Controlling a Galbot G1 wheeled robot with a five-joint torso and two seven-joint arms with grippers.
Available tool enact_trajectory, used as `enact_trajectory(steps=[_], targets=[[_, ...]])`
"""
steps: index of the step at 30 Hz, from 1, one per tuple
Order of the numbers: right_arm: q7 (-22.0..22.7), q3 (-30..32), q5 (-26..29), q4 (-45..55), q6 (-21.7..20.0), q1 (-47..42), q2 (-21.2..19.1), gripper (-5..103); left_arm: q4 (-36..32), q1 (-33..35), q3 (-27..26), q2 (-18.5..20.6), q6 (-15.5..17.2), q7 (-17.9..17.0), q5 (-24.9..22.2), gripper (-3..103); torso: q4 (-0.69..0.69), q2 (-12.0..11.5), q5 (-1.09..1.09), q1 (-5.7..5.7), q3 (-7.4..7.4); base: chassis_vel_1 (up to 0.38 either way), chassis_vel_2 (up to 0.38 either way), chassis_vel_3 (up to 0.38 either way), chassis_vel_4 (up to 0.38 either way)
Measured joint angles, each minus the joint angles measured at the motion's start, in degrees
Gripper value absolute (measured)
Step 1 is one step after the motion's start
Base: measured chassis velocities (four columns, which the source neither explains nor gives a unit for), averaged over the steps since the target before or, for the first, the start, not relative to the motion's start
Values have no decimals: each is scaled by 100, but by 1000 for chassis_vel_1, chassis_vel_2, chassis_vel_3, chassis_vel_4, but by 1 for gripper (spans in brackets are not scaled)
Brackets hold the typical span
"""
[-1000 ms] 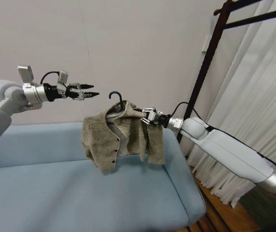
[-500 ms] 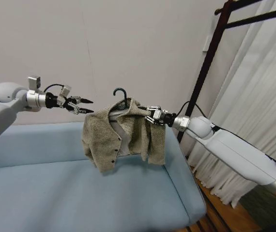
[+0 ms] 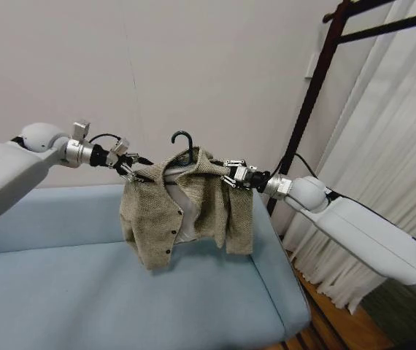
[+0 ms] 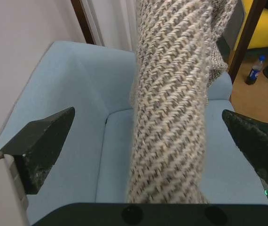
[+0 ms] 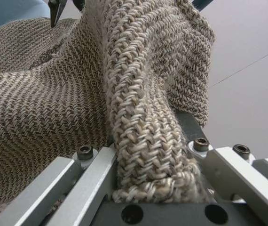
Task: Pick up the clothes from the sofa and hang them on the clothes hanger.
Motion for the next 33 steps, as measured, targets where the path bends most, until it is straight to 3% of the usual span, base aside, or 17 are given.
enact_trajectory(steps=[2,5,7,11,13,16,19,20,22,26,28,29,33], targets=[[2,4,-1,4,-1,-6,0,12,13,-7,11,-17,-3,6,9,103,0,0,1,0,0,0,0,0,0],[10,28,-2,46,-3,-30,-41,12,146,-78,98,-205,-34,183,115,89,-1,0,2,0,0,0,0,0,0],[11,34,-2,53,-3,-32,-51,12,160,-89,113,-229,-37,207,132,89,-2,0,2,0,0,0,0,0,0],[19,66,7,100,-6,-58,-112,12,225,-152,180,-336,-53,311,177,68,0,0,1,0,0,0,0,0,0],[19,68,7,109,-9,-60,-119,12,230,-160,191,-350,-55,321,180,68,0,0,1,0,0,0,0,0,0],[37,71,17,153,-22,-68,-167,12,265,-187,225,-417,-76,346,246,51,0,0,1,0,0,0,0,0,0],[38,71,20,164,-23,-69,-183,12,278,-196,231,-440,-114,362,349,45,0,0,1,0,0,0,0,0,0],[38,71,24,165,-23,-69,-198,12,282,-209,245,-451,-158,392,469,35,0,0,1,0,0,0,0,0,0],[38,69,25,165,-23,-69,-203,12,284,-215,249,-453,-177,399,515,35,0,0,1,0,0,0,0,0,0],[39,43,37,136,-9,-72,-201,12,286,-238,259,-453,-217,429,608,14,0,0,1,0,0,0,0,0,0],[39,35,43,132,-7,-72,-198,12,286,-246,259,-452,-218,429,610,14,0,0,1,0,0,0,0,0,0],[43,25,48,126,-6,-72,-189,12,285,-254,260,-449,-218,430,614,6,0,0,1,0,0,0,0,0,0],[61,-21,63,118,-6,-39,-178,12,287,-265,261,-446,-218,425,618,6,0,0,1,0,0,0,0,0,0]])
